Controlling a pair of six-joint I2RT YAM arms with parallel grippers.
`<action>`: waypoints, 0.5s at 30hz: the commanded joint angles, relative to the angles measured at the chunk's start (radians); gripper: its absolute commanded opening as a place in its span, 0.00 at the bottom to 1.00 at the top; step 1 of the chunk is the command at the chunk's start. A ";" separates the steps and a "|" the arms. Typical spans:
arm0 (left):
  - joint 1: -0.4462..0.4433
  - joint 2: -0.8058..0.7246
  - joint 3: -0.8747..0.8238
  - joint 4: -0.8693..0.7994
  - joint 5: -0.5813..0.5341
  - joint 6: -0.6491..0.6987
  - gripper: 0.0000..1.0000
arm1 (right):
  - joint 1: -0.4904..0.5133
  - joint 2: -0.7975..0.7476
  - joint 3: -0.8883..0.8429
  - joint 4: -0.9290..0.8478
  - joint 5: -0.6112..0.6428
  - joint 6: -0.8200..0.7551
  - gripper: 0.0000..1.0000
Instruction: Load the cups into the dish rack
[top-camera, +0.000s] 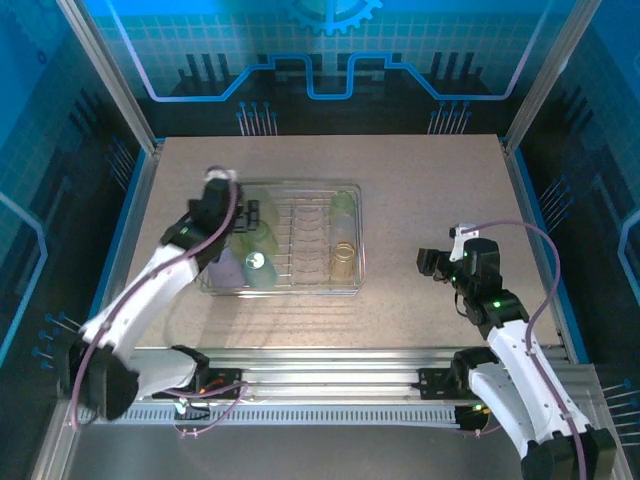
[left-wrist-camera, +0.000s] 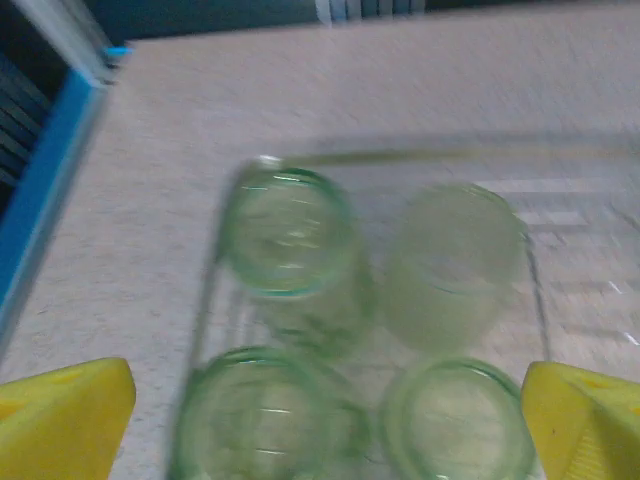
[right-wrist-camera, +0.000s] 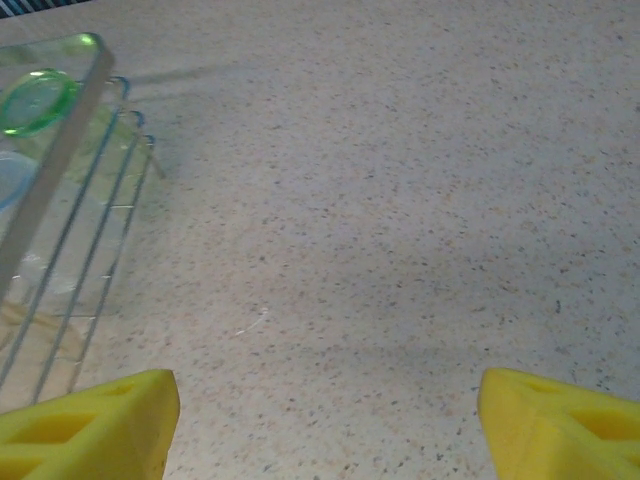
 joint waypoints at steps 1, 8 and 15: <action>0.069 -0.126 -0.159 0.336 -0.076 -0.052 0.99 | -0.046 0.030 -0.044 0.161 0.021 0.028 0.79; 0.450 -0.104 -0.138 0.085 -0.010 -0.363 0.99 | -0.180 0.074 -0.110 0.273 -0.078 0.084 0.80; 0.628 0.102 -0.138 -0.009 0.237 -0.438 1.00 | -0.278 0.045 -0.158 0.300 -0.145 0.138 0.80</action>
